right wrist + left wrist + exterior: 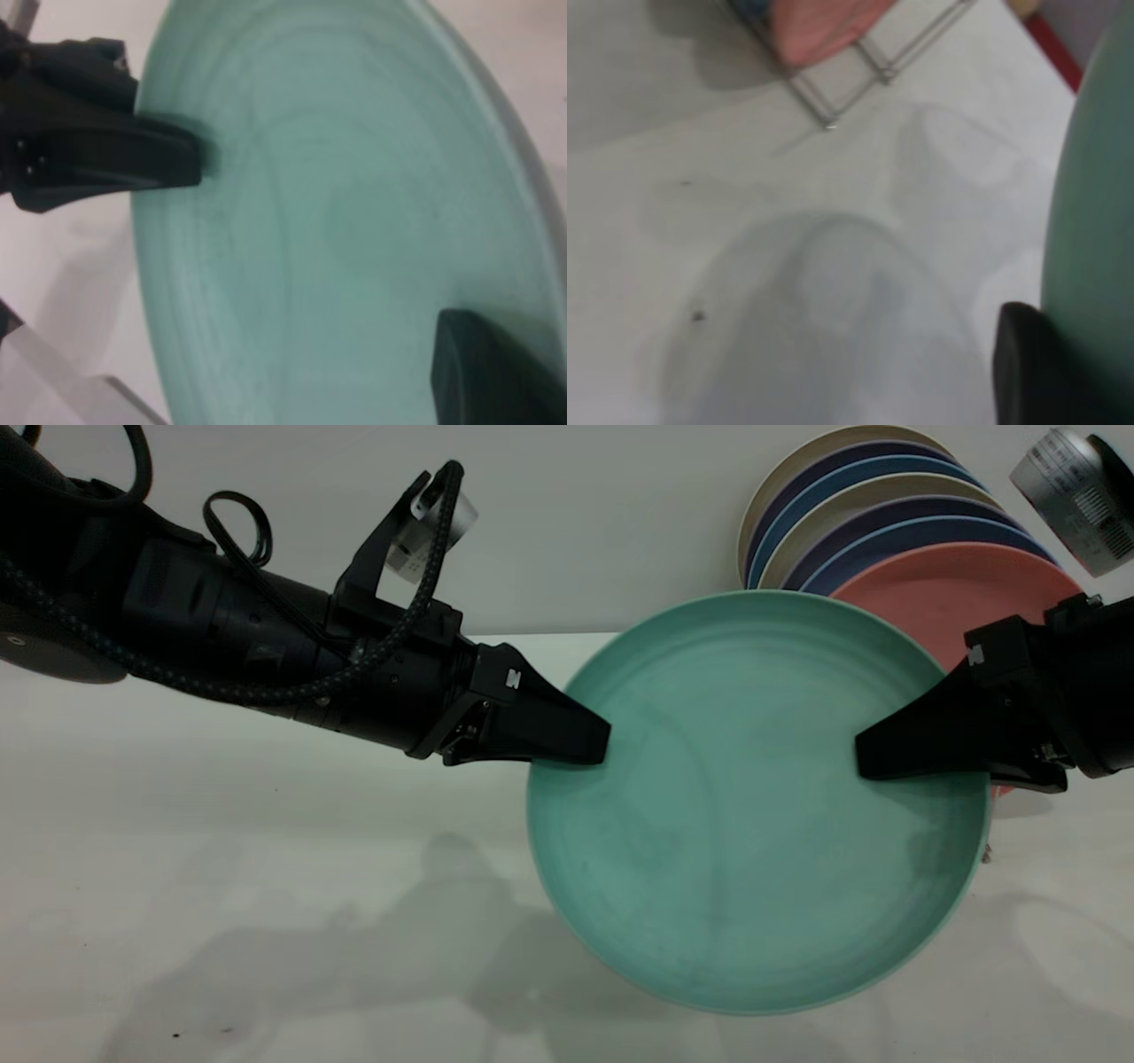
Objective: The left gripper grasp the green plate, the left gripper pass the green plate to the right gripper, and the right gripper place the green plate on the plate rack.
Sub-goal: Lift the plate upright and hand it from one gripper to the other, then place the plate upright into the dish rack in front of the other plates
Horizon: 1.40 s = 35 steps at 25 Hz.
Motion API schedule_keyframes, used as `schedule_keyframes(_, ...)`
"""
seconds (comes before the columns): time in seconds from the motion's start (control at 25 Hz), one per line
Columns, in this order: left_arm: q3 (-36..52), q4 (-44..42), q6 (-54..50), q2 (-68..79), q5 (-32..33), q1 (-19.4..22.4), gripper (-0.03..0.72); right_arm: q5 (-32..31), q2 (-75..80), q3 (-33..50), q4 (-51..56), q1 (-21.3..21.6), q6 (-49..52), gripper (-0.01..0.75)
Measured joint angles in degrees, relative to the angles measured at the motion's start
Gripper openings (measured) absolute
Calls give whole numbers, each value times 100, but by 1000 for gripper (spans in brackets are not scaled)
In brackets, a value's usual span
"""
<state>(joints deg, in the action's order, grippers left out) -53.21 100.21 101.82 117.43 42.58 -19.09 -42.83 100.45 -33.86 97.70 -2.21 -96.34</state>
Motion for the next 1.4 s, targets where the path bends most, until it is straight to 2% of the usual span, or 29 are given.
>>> schedule_keyframes(0.28,-11,-409,0,0,360,-5,514,-102,0,0,-109,-5,0,91)
schedule_keyframes(0.44,-33,-831,-62,-7,465,24,608,-96,0,0,-161,-10,-17,91)
schedule_keyframes(0.64,-33,-1514,-409,-7,645,347,617,-85,0,0,-171,-10,-17,91)
schedule_keyframes(0.92,-33,-1985,-708,-7,1072,1061,601,-84,0,0,-223,-10,-17,91)
schedule_keyframes(1.12,-33,-2619,-1039,-7,1331,1457,591,-84,0,0,-229,-10,-45,91)
schedule_keyframes(1.24,-127,-3227,-1659,-7,1269,1619,591,-78,0,-46,-389,-10,-146,91)
schedule_keyframes(1.4,-446,-4468,-3289,-7,968,1666,591,-74,0,-400,-1195,-10,-32,91)
